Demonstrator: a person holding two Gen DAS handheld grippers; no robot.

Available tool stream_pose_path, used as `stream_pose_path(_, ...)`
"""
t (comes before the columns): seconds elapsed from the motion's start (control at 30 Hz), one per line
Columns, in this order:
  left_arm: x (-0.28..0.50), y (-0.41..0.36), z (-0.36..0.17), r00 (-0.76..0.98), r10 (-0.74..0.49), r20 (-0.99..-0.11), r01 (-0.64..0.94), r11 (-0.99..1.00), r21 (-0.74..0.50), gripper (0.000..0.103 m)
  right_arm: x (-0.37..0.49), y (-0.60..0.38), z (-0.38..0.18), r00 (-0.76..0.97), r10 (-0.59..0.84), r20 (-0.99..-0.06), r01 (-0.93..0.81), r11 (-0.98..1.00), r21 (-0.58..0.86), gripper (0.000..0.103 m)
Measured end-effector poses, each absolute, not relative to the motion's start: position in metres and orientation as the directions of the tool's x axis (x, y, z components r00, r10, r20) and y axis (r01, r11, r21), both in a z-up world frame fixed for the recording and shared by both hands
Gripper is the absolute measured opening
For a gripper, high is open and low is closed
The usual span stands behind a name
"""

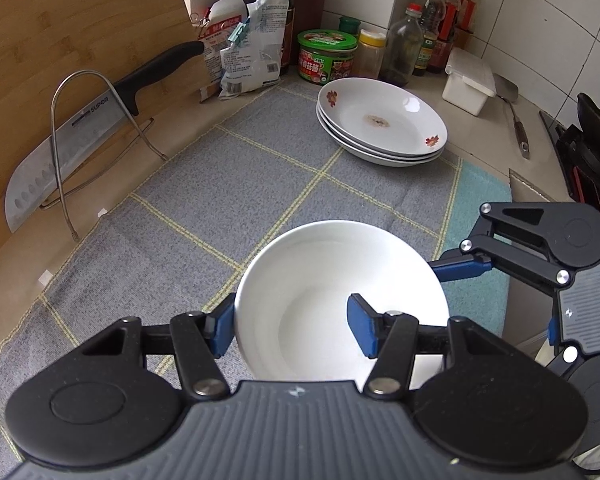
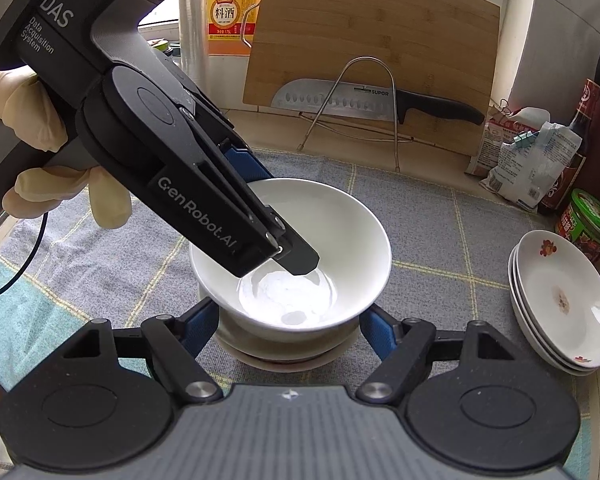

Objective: Organize plates and bowls
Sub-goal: 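Lower the white bowl onto the stacked bowls and open both grippers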

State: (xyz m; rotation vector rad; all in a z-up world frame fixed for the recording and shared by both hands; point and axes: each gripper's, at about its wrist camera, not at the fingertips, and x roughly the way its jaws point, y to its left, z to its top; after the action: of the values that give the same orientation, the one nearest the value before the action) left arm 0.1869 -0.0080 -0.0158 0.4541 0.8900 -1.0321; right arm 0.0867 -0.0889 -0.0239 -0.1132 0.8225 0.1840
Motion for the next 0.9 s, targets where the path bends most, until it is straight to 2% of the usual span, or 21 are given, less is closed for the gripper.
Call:
stream_pose_path(0.57, 0.188, -0.004, -0.021, 0.216, -0.553, -0.804, 0.874, 0.476, -0.093, 0.056, 0.087, -0.087, -0.025, 0.669, 0.118, -0.734, -0.212, 0.977, -0.036, 0.083)
stream_pose_path(0.67, 0.187, -0.003, -0.022, 0.222, -0.562, -0.797, 0.875, 0.475, -0.092, 0.059, 0.088, -0.087, -0.026, 0.665, 0.126, -0.736, -0.217, 0.976, -0.030, 0.088)
stream_pose_path(0.77, 0.187, -0.002, -0.021, 0.225, -0.565, -0.794, 0.872, 0.480, -0.095, 0.060, 0.084, -0.084, -0.024, 0.691, 0.119, -0.713, -0.229, 0.972, -0.060, 0.101)
stream_pose_path(0.9, 0.183, 0.004, -0.016, 0.262, -0.577, -0.774, 0.866, 0.494, -0.075, 0.072, 0.079, -0.085, -0.016, 0.710, 0.146, -0.688, -0.251, 0.967, -0.053, 0.103)
